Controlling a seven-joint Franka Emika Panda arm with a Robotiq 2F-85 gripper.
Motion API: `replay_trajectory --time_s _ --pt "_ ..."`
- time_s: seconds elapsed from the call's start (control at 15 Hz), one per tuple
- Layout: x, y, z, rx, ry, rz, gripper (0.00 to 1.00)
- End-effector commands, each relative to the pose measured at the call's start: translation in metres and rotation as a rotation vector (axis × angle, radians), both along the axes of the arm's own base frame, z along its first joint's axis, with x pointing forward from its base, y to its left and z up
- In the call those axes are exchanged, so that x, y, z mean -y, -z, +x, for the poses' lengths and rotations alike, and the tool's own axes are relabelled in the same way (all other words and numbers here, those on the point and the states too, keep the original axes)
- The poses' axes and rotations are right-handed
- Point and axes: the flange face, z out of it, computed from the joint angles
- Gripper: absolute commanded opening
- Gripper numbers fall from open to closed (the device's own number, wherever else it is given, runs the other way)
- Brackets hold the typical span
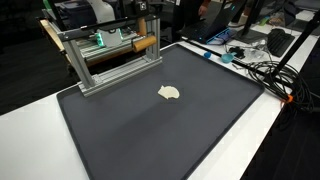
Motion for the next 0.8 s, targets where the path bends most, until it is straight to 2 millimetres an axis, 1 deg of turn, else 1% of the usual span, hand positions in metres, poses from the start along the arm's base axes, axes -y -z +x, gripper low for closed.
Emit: replay_trajectory --time_s 0.0,0.4,0.73 --pt "-0.011 -0.007 -0.025 0.018 -0.037 0.013 0.21" --pt "-0.021 0.003 -0.043 -0.026 -0.065 0.000 0.21" --pt "-0.022 0.011 -0.056 -0.059 -0.063 -0.010 0.21"
